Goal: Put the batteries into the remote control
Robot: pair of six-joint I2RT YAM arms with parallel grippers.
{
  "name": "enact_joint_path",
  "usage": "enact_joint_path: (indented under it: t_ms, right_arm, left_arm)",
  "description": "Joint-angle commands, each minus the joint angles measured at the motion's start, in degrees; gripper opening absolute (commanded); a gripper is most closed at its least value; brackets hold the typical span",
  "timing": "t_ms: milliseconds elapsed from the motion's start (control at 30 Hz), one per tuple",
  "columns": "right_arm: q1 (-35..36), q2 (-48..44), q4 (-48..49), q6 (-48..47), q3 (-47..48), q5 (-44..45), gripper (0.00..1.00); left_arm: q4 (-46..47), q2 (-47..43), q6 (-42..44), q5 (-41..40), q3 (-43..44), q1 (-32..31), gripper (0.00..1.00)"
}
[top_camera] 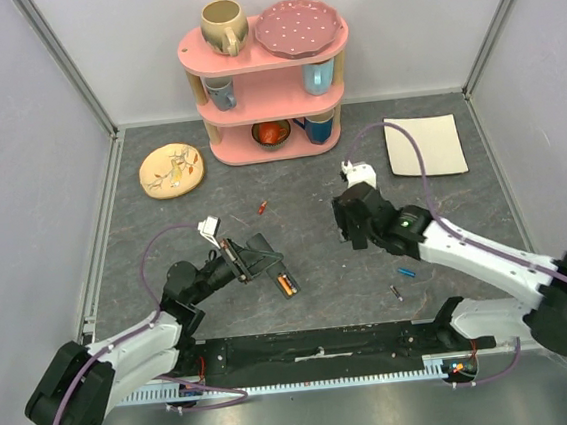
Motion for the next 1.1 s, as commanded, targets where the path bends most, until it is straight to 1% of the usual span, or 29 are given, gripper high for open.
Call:
enact_joint_path:
  t_ms: [0, 33, 133, 200, 233, 300, 367, 467, 667, 1067]
  right_arm:
    - [-3.27, 7.01, -1.58, -0.89, -2.85, 7.27, 0.66]
    - [-5.11, 9.02, 0.78, -1.33, -3.81, 5.94, 0.66]
    - [-7.75, 12.98, 4.13, -2.12, -3.83, 2.77, 0.66]
    - [-8.9, 15.18, 5.19, -3.52, -2.95, 1.45, 0.67]
    - [-9.86, 17.37, 5.98, -4.31, -2.07, -0.91, 0.67]
    - [-10.57, 19.23, 6.69, -5.54, -1.37, -2.59, 0.68]
    - [-11.98, 21.51, 8.1, -6.78, -1.1, -6.98, 0.68]
    - [-12.77, 24.15, 8.8, -7.57, -0.92, -10.32, 0.68]
    - [-13.21, 25.21, 9.77, -8.01, -2.94, -12.01, 0.65]
    - [-13.65, 25.12, 9.86, -8.27, -6.19, -12.88, 0.59]
  left_arm:
    - [0.01, -3.59, 2.65, -0.15, -1.25, 0.03, 0.02]
    - [-0.43, -4.12, 2.65, -0.15, -1.59, 0.03, 0.02]
    - [-0.87, -5.88, 2.56, -0.15, -2.21, 0.03, 0.02]
    - [-0.88, -6.84, 2.39, 0.02, -2.56, 0.03, 0.02]
    - [-0.88, -7.11, 2.3, 0.02, -2.91, 0.03, 0.02]
    - [-0.96, -7.81, 2.12, 0.11, -3.18, 0.03, 0.02]
    - [-1.31, -8.78, 2.12, 0.02, -3.18, -0.06, 0.02]
    - [-2.19, -10.01, 2.21, 0.02, -4.41, 0.12, 0.02]
    - [-3.42, -10.72, 3.0, 0.02, -4.15, 0.12, 0.02]
    - [-1.67, -7.46, 3.18, 0.55, -3.36, 0.12, 0.02]
